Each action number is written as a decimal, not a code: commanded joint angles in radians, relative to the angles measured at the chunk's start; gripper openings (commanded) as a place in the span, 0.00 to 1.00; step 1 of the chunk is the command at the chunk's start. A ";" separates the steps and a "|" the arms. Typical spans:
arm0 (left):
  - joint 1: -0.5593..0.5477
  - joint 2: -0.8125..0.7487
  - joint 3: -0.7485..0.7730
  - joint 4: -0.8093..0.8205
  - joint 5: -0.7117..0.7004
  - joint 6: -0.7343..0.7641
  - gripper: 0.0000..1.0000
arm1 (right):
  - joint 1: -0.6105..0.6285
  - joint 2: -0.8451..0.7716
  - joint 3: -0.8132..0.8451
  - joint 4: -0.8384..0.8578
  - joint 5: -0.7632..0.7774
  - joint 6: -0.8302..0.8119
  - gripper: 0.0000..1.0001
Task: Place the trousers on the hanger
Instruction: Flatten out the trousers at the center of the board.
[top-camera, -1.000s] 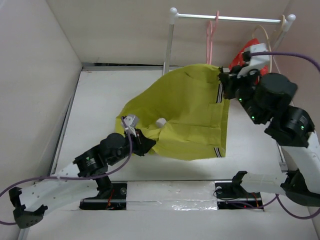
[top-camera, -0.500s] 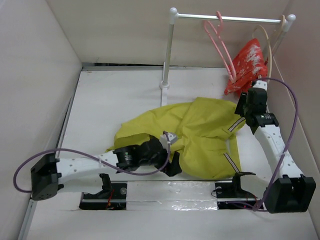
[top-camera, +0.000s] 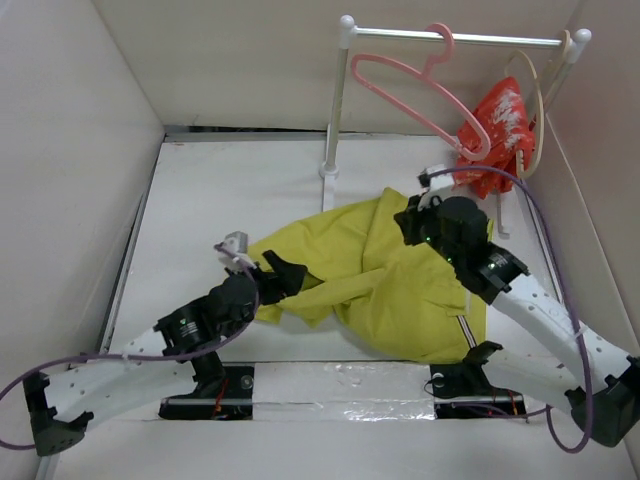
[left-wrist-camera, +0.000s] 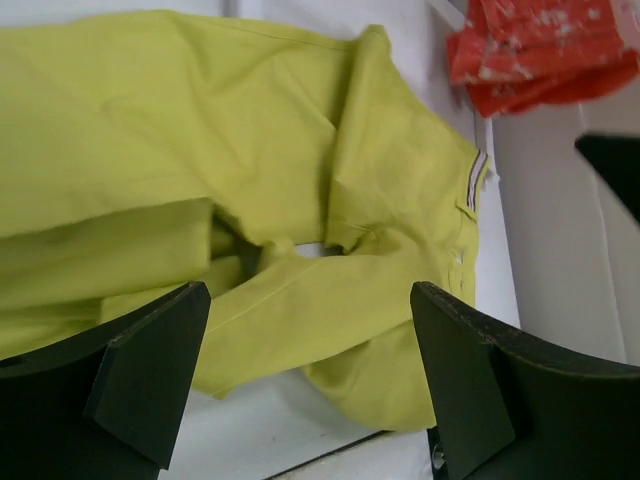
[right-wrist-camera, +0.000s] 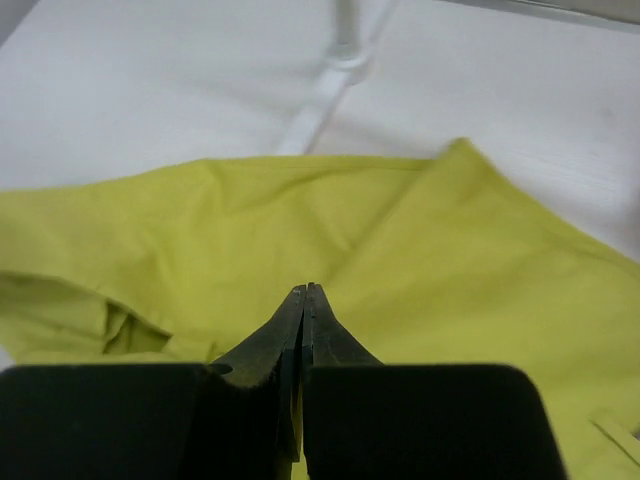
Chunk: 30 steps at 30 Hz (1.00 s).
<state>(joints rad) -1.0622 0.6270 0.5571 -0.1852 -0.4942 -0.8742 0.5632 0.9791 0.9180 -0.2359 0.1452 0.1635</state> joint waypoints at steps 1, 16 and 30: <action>0.015 -0.137 -0.111 -0.212 -0.176 -0.300 0.80 | 0.196 0.035 -0.068 0.125 -0.030 -0.016 0.00; 0.015 -0.210 -0.148 -0.474 -0.480 -0.738 0.99 | 0.483 0.250 -0.105 0.198 0.004 -0.024 0.52; 0.303 0.138 -0.046 -0.035 -0.378 -0.360 0.83 | 0.492 0.191 -0.258 0.231 -0.004 0.002 0.45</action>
<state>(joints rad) -0.8303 0.7452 0.4965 -0.3767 -0.8860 -1.3293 1.0454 1.1954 0.6720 -0.0731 0.1413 0.1555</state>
